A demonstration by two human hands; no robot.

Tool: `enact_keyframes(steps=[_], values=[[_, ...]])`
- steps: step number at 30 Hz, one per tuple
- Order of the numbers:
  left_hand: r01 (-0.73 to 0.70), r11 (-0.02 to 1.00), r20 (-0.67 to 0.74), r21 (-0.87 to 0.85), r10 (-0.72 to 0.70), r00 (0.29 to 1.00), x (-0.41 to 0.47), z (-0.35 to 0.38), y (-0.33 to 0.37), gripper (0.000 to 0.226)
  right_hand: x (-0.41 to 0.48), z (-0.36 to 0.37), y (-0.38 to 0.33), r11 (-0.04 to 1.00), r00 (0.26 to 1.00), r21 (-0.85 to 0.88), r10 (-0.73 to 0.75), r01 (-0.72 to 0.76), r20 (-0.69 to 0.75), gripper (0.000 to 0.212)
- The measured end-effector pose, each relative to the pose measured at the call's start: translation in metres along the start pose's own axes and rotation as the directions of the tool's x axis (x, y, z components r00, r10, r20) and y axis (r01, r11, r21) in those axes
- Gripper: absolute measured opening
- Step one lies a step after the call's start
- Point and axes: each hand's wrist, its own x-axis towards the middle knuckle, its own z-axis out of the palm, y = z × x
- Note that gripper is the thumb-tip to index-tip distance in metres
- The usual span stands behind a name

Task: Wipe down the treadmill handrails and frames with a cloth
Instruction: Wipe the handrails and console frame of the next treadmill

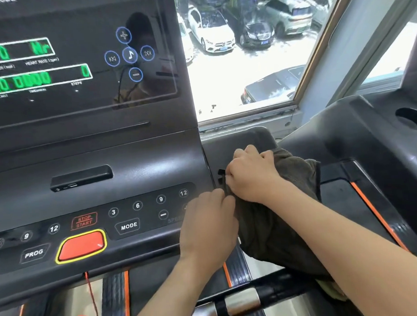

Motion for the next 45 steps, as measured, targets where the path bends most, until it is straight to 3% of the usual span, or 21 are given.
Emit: enact_keyframes(steps=[3, 7, 12, 16, 24, 26, 29, 32, 34, 38, 42, 45], values=[[-0.032, 0.999, -0.036, -0.024, 0.031, 0.999, -0.001, 0.0, 0.0, 0.01, -0.009, -0.003, -0.004, 1.0, 0.995, 0.029, 0.004, -0.007, 0.103, 0.03], [-0.01, 0.995, -0.065, -0.095, 0.004, 0.998, -0.002, 0.001, -0.002, 0.01, -0.031, 0.005, 0.003, 0.998, 0.994, 0.067, 0.024, -0.017, -0.106, 0.031], [0.019, 0.978, -0.108, -0.207, -0.042, 0.993, -0.003, -0.002, -0.002, 0.009, -0.026, 0.01, -0.001, 0.975, 0.966, 0.135, -0.147, 0.178, -0.215, 0.023], [0.028, 0.987, -0.061, -0.161, -0.038, 0.997, -0.001, -0.002, -0.001, 0.009, -0.024, 0.013, 0.004, 0.993, 0.993, 0.102, -0.046, 0.057, -0.107, 0.034], [0.016, 1.0, 0.024, -0.013, -0.015, 1.0, -0.001, 0.005, 0.0, 0.022, -0.03, 0.012, 0.027, 0.996, 0.987, -0.009, 0.083, -0.085, -0.139, 0.033], [0.021, 0.999, 0.037, -0.028, -0.02, 0.999, -0.001, 0.007, 0.001, 0.026, -0.035, 0.015, 0.035, 0.994, 0.971, 0.076, 0.099, -0.084, -0.215, 0.031], [0.027, 0.997, 0.044, -0.073, -0.024, 0.999, -0.001, 0.008, 0.0, 0.025, -0.028, 0.011, 0.023, 0.91, 0.913, 0.411, 0.122, 0.054, -0.389, 0.022], [0.034, 0.994, 0.04, -0.103, -0.03, 0.999, -0.002, 0.007, 0.001, 0.018, -0.021, 0.029, 0.004, 0.927, 0.902, 0.327, -0.027, 0.183, -0.43, 0.021], [0.031, 0.994, 0.046, -0.104, -0.026, 0.999, -0.002, 0.006, 0.0, 0.016, -0.027, 0.042, 0.01, 0.968, 0.902, 0.204, -0.045, 0.146, -0.429, 0.022], [0.037, 0.995, 0.074, -0.088, -0.031, 0.997, -0.002, 0.006, 0.0, 0.019, -0.061, 0.045, 0.044, 0.995, 0.917, 0.084, 0.086, -0.058, -0.39, 0.033], [0.089, 0.993, 0.133, -0.082, -0.077, 0.988, 0.002, 0.001, 0.002, 0.03, -0.06, 0.046, 0.048, 0.992, 0.984, 0.04, 0.121, -0.117, -0.133, 0.051], [0.139, 0.985, 0.187, -0.103, -0.118, 0.975, 0.011, -0.002, 0.01, 0.044, -0.026, 0.041, 0.046, 0.991, 0.992, 0.06, 0.12, -0.118, -0.042, 0.053]])
